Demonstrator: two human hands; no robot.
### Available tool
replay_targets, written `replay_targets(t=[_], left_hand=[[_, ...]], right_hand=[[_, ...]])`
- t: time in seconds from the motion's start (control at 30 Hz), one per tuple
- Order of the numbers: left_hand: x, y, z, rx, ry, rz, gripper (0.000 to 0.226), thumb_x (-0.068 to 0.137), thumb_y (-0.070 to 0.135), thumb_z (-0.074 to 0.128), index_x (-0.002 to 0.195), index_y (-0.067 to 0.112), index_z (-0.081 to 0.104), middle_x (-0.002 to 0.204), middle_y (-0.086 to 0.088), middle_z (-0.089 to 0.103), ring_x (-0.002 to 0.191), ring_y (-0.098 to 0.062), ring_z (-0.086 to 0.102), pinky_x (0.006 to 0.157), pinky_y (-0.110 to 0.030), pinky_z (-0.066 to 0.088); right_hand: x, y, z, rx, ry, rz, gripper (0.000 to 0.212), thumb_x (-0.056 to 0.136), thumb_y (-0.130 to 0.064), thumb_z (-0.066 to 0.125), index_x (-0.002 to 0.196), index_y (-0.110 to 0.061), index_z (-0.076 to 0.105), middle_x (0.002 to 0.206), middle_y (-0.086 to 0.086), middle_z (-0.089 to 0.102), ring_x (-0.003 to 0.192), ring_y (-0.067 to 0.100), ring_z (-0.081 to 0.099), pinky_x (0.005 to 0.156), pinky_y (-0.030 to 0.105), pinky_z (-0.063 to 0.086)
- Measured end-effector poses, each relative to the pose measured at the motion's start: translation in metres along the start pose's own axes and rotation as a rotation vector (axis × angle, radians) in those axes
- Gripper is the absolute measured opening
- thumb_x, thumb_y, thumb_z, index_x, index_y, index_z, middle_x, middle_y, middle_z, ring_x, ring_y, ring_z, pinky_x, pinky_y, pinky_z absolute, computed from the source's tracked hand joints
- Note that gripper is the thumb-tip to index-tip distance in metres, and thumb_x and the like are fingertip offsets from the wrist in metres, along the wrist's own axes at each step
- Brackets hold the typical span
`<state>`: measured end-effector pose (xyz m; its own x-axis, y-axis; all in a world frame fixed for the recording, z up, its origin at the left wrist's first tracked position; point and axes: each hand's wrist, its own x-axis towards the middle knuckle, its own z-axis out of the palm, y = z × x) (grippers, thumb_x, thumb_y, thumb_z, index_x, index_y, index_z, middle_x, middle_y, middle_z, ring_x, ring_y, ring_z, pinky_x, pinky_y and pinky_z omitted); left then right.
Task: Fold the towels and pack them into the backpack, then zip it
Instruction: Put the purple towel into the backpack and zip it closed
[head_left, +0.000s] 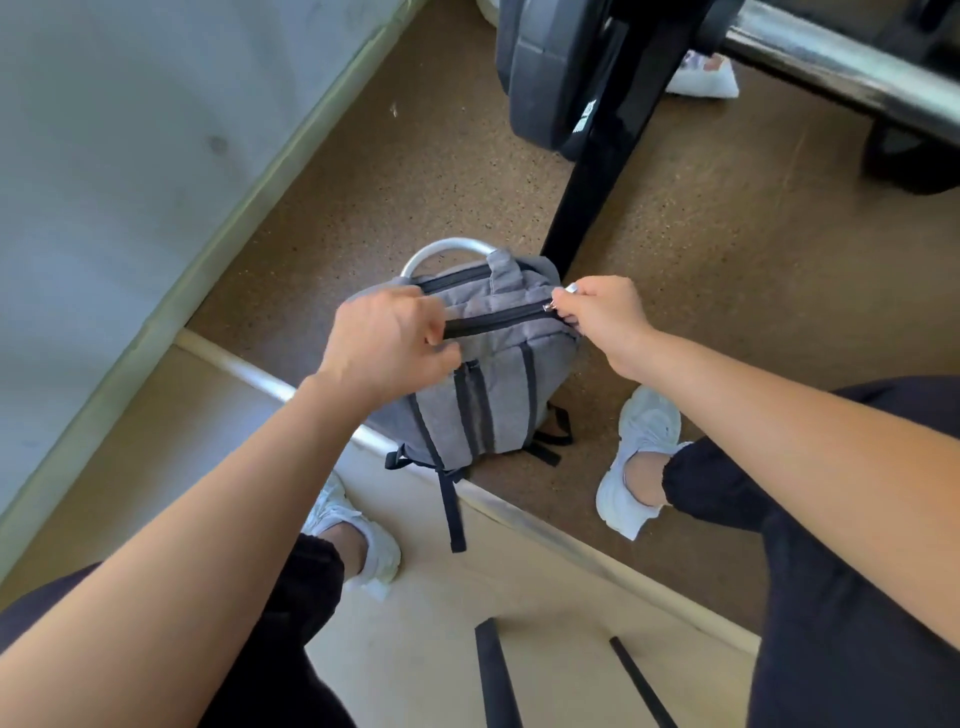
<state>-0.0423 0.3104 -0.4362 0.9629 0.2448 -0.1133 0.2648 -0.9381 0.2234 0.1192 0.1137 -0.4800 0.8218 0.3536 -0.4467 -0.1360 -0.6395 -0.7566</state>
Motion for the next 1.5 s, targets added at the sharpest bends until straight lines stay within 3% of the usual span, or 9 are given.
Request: replay_targets(t=[0.1,0.2,0.37,0.53,0.7,0.93,1.1,1.3,1.5], left_hand=[[0.023,0.035,0.015,-0.06,-0.007,0.307,0.054,0.079,0.043,0.072,0.126,0.018,0.064,0.112,-0.009,0.064,0.098,-0.035,0.061,0.073,-0.042,0.051],[0.033,0.062,0.034,0.088,-0.085,0.289,0.084,0.077,0.046,0.078,0.149,0.026,0.04,0.133,-0.006,0.054,0.112,-0.033,0.054,0.084,-0.048,0.051],[0.044,0.058,0.048,0.053,-0.08,0.067,0.048,0.089,0.027,0.075,0.127,0.014,0.051,0.124,-0.01,0.055,0.11,-0.036,0.056,0.065,-0.045,0.043],[0.047,0.052,0.051,-0.029,-0.049,0.018,0.022,0.097,0.022,0.066,0.115,0.01,0.06,0.111,-0.011,0.062,0.105,-0.037,0.06,0.072,-0.049,0.047],[0.047,0.047,0.048,-0.062,-0.023,0.007,0.016,0.095,0.021,0.067,0.108,0.012,0.063,0.107,-0.009,0.064,0.101,-0.037,0.062,0.073,-0.046,0.048],[0.043,0.048,0.044,-0.074,-0.022,-0.008,0.011,0.094,0.023,0.069,0.096,0.016,0.061,0.099,-0.003,0.064,0.091,-0.035,0.062,0.067,-0.039,0.037],[0.04,0.039,0.039,-0.086,0.033,0.006,0.01,0.091,0.02,0.071,0.091,0.014,0.063,0.095,-0.003,0.065,0.085,-0.037,0.063,0.065,-0.042,0.044],[0.029,0.044,0.039,-0.132,0.053,0.037,0.01,0.09,0.019,0.073,0.089,0.013,0.065,0.091,-0.004,0.065,0.08,-0.037,0.064,0.065,-0.05,0.054],[0.025,0.041,0.041,-0.187,0.045,0.064,0.012,0.09,0.02,0.074,0.092,0.014,0.064,0.093,-0.001,0.063,0.083,-0.03,0.063,0.066,-0.046,0.052]], right_hand=[[0.003,0.001,-0.004,0.023,-0.043,0.0,0.023,0.097,-0.025,0.064,0.093,-0.005,0.075,0.094,0.013,0.074,0.097,0.026,0.07,0.085,0.041,0.057],[0.008,0.001,-0.005,0.01,-0.059,0.007,0.022,0.097,-0.025,0.064,0.091,-0.006,0.075,0.092,0.013,0.074,0.095,0.025,0.07,0.089,0.043,0.057],[0.015,0.004,-0.013,0.057,-0.163,-0.019,0.012,0.097,-0.023,0.065,0.091,-0.016,0.074,0.096,0.005,0.074,0.095,0.014,0.07,0.087,0.032,0.057],[0.028,0.018,-0.015,-0.013,-0.103,-0.029,0.023,0.098,-0.023,0.063,0.094,-0.004,0.075,0.096,0.013,0.073,0.098,0.025,0.068,0.089,0.04,0.054],[0.044,0.051,-0.011,-0.024,-0.013,0.181,0.031,0.099,-0.03,0.061,0.092,-0.003,0.073,0.089,0.011,0.07,0.09,0.029,0.067,0.079,0.036,0.05],[0.036,0.092,0.03,0.281,-0.064,0.423,0.024,0.101,-0.038,0.057,0.09,-0.02,0.068,0.09,0.002,0.071,0.092,0.022,0.069,0.097,0.044,0.051],[0.042,0.092,0.028,0.298,0.018,0.465,0.025,0.1,-0.03,0.06,0.103,-0.007,0.071,0.095,0.007,0.073,0.093,0.023,0.072,0.094,0.043,0.056],[0.041,0.098,0.033,0.135,-0.027,0.557,0.029,0.099,-0.036,0.06,0.107,-0.008,0.068,0.1,0.008,0.072,0.087,0.023,0.069,0.051,0.026,0.042],[0.038,0.101,0.041,-0.183,0.005,0.456,0.042,0.099,-0.046,0.054,0.11,-0.008,0.07,0.099,0.011,0.073,0.082,0.03,0.072,0.076,0.04,0.063]])
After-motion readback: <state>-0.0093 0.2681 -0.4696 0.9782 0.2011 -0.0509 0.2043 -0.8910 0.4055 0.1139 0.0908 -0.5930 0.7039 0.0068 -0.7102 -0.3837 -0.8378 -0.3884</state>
